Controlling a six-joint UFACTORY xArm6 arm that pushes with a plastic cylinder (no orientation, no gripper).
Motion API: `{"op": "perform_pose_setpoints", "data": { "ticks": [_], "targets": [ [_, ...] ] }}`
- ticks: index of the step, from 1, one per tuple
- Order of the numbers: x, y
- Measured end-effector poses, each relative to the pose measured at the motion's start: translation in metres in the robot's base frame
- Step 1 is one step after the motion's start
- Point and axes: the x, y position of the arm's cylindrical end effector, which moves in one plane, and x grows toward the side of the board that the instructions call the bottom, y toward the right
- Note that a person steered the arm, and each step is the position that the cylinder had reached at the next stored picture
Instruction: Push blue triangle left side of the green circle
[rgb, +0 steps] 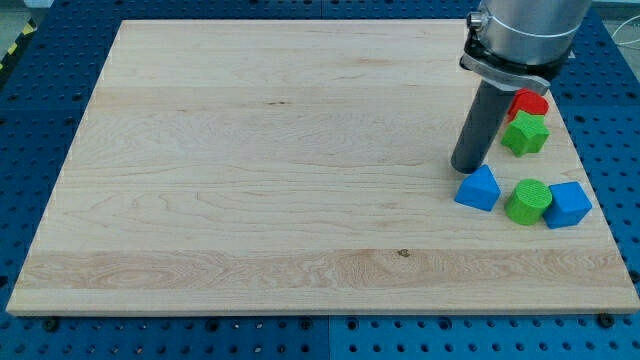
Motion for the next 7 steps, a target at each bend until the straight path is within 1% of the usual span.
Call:
{"op": "perform_pose_setpoints", "data": {
  "ticks": [5,7],
  "targets": [
    [0.026,0.005],
    [0.028,0.014]
  ]
}}
